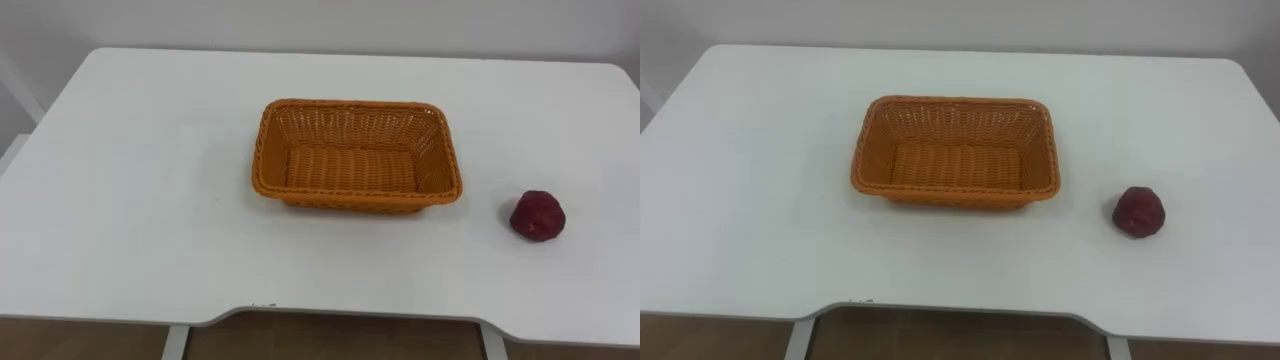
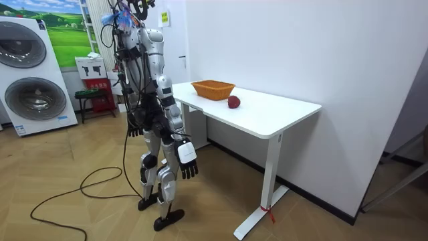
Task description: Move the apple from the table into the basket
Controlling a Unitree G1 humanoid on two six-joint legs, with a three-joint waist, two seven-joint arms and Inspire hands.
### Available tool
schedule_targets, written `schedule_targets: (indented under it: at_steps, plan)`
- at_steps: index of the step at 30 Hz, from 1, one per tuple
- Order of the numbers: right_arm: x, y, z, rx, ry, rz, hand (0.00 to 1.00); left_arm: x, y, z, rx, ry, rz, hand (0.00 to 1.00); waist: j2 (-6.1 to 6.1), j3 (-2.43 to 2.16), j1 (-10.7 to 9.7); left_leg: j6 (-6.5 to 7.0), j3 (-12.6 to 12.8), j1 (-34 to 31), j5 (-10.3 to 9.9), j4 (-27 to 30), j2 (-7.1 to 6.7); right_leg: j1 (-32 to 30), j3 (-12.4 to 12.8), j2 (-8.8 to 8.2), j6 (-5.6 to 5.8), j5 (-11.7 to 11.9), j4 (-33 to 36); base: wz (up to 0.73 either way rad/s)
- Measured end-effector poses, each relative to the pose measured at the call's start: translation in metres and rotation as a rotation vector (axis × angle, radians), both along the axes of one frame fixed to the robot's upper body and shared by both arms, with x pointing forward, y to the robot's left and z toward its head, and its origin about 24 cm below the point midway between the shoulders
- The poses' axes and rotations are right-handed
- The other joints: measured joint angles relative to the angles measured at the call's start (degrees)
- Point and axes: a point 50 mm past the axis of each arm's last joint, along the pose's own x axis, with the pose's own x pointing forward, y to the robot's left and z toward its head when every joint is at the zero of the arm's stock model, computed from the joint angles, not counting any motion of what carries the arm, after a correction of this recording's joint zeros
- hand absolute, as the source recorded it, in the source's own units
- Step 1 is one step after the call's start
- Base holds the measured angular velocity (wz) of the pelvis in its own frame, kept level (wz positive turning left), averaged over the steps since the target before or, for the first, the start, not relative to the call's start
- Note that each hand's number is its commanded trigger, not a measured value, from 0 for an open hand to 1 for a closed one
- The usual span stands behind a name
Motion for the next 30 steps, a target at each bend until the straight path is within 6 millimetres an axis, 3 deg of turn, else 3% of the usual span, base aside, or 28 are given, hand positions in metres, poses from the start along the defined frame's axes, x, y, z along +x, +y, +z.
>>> schedule_targets:
  at_steps: [6, 9, 12, 14, 15, 17, 20, 22, 26, 30]
  plan:
    - [0.001, 0.0, 0.0, 0.0, -0.005, -0.01, 0.0, 0.0, 0.0, 0.0, -0.001, -0.001, 0.0, 0.0, 0.02, 0.0, 0.0, 0.0, 0.1, -0.2, 0.0, 0.0, 0.01, -0.1, 0.1, 0.0, 0.0, 0.0, 0.0, 0.0]
    - [0.003, 0.001, 0.0, -0.009, -0.033, -0.101, 0.0, 0.0, 0.0, 0.0, 0.005, 0.003, 0.002, 0.0, -0.32, -0.16, 0.1, 0.0, 0.2, -0.4, 0.0, 0.0, 0.03, -0.5, 0.4, 0.02, 0.0, 0.0, 0.0, -0.01]
    - [-0.001, 0.003, -0.001, -0.004, -0.096, -0.366, 0.0, 0.0, 0.002, 0.001, 0.023, -0.007, 0.024, 0.0, 0.02, -0.3, 0.0, 0.0, 0.3, -0.7, 0.0, 0.2, 0.09, -0.4, 0.6, 0.08, -0.04, 0.1, 0.0, 0.0]
    - [-0.003, 0.0, 0.0, -0.004, -0.183, -0.688, 0.0, -0.001, 0.003, 0.001, 0.034, -0.022, 0.054, 0.0, -0.21, -0.2, -0.7, 0.01, 0.3, -0.7, 0.0, 0.4, 0.1, -0.2, 0.3, 0.02, -0.04, 0.1, 0.0, 0.03]
    - [-0.004, -0.001, 0.0, -0.008, -0.206, -0.779, 0.0, -0.001, 0.004, 0.001, 0.041, -0.028, 0.066, 0.0, 0.35, -0.23, -1.1, 0.02, 0.2, -0.7, 0.0, 0.4, 0.1, -0.1, 0.1, 0.02, -0.04, 0.1, 0.0, 0.06]
    - [-0.001, -0.01, 0.004, -0.037, -0.308, -1.108, 0.0, -0.003, 0.007, 0.002, 0.064, -0.045, 0.098, 0.0, 0.2, -0.06, -2.3, 0.0, 0.3, -0.7, -0.2, 0.8, 0.15, -0.1, 0.2, 0.09, -0.05, 0.1, 0.2, -0.02]
    - [0.007, -0.032, 0.013, -0.085, -0.469, -1.479, 0.0, -0.005, 0.013, 0.004, 0.084, -0.071, 0.158, 0.0, 0.55, -0.16, -4.7, 0.08, 0.5, -0.6, -0.5, 0.8, 0.11, -0.1, 0.5, 0.08, 0.0, 0.0, 0.2, -0.03]
    - [0.01, -0.044, 0.02, -0.129, -0.54, -1.634, 0.0, -0.005, 0.018, 0.006, 0.113, -0.088, 0.172, 0.0, 0.59, -0.17, -5.7, 0.09, 0.7, -0.5, -0.5, 0.8, 0.07, -0.2, 0.8, 0.06, 0.09, -0.1, 0.6, -0.08]
    - [0.025, -0.072, 0.043, -0.288, -0.642, -1.693, 0.0, -0.002, 0.024, 0.009, 0.14, -0.127, 0.164, 0.0, 0.43, -0.23, -6.4, 0.14, 1.9, -1.0, -0.4, 0.7, 0.01, -2.0, 2.0, -0.01, 0.17, -0.6, 2.4, -0.14]
    - [0.047, -0.099, 0.077, -0.498, -0.743, -1.564, 0.0, 0.001, 0.025, 0.01, 0.152, -0.143, 0.149, 0.0, 0.25, -0.3, -6.5, 0.15, 2.1, -1.2, -0.4, 0.7, -0.04, -2.4, 2.1, -0.03, 0.21, -0.6, 2.4, -0.04]
